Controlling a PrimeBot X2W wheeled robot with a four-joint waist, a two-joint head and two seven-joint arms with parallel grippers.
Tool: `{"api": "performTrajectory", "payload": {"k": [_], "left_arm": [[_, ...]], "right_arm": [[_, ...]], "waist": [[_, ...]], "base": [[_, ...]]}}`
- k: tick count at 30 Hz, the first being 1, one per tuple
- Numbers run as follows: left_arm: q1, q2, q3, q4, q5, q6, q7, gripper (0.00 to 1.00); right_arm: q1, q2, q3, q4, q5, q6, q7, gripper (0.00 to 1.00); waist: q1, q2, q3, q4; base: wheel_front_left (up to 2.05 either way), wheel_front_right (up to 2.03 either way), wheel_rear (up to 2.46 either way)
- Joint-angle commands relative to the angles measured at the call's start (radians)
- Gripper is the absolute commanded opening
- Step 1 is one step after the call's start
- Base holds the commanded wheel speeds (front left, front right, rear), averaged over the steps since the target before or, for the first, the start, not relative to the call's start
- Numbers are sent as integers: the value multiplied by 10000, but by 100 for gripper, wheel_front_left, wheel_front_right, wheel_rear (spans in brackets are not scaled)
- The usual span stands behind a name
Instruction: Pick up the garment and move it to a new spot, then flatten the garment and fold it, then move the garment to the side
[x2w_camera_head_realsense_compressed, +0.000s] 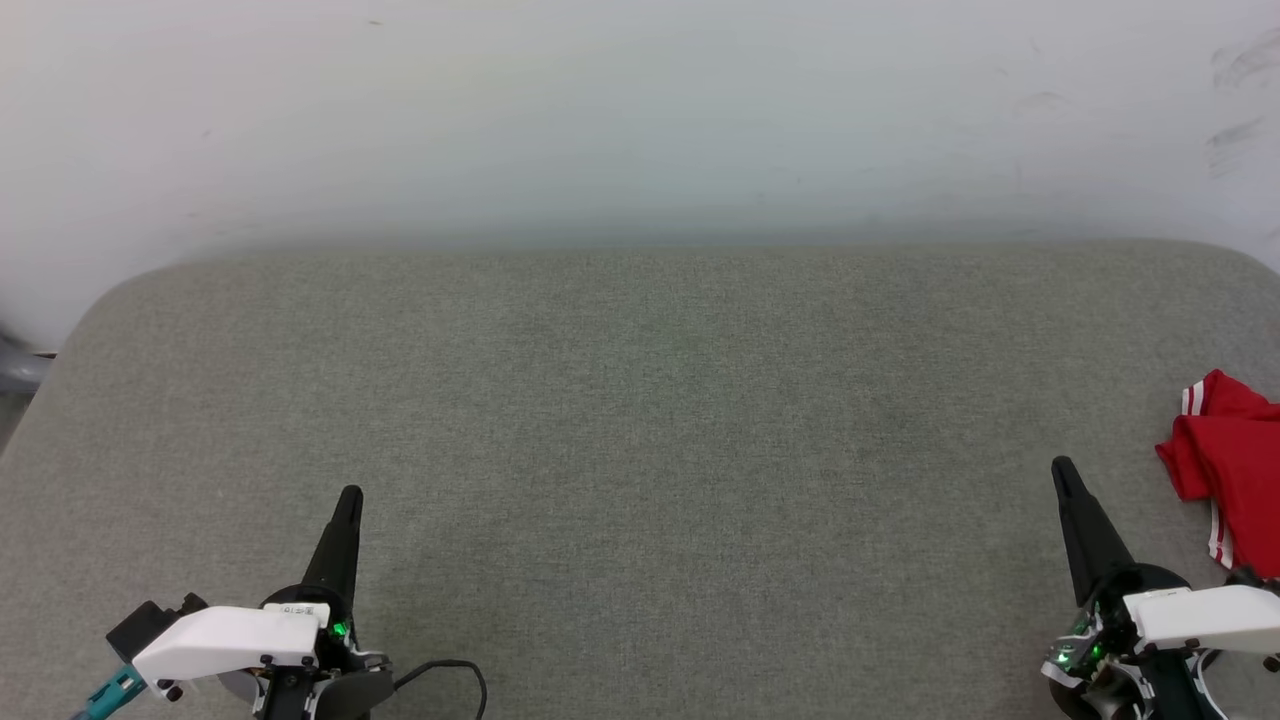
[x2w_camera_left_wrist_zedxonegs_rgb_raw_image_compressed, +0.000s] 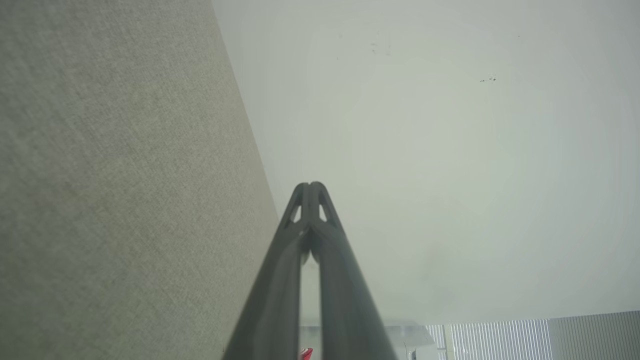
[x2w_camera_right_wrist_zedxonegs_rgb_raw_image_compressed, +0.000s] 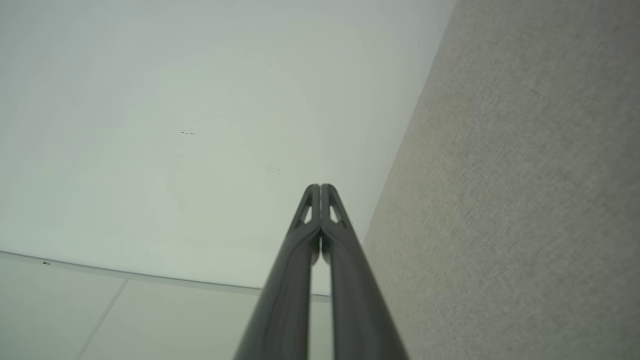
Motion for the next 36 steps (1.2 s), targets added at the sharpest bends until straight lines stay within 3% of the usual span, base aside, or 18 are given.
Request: {"api": "performTrajectory", "payload": {"k": [1,18,36], "left_arm": [[-137,-12,28,-13,-148,-46,40,0],[-273,-70,154,27,-1296,-96,349,0],[-270,-69,147,25,-1286,-99,347,0]], "right_arm": [[-181,-3,-12,30,139,-2,40,0],[-425,40,-74,453,1251,-3,130,0],[-432,86,-143,448,1173,-3,185,0]], "waist": [[-1,0,2,1],[-1,0,57,19],[-1,0,60,20]], "base": [[0,0,0],[0,0,0],[0,0,0]]}}
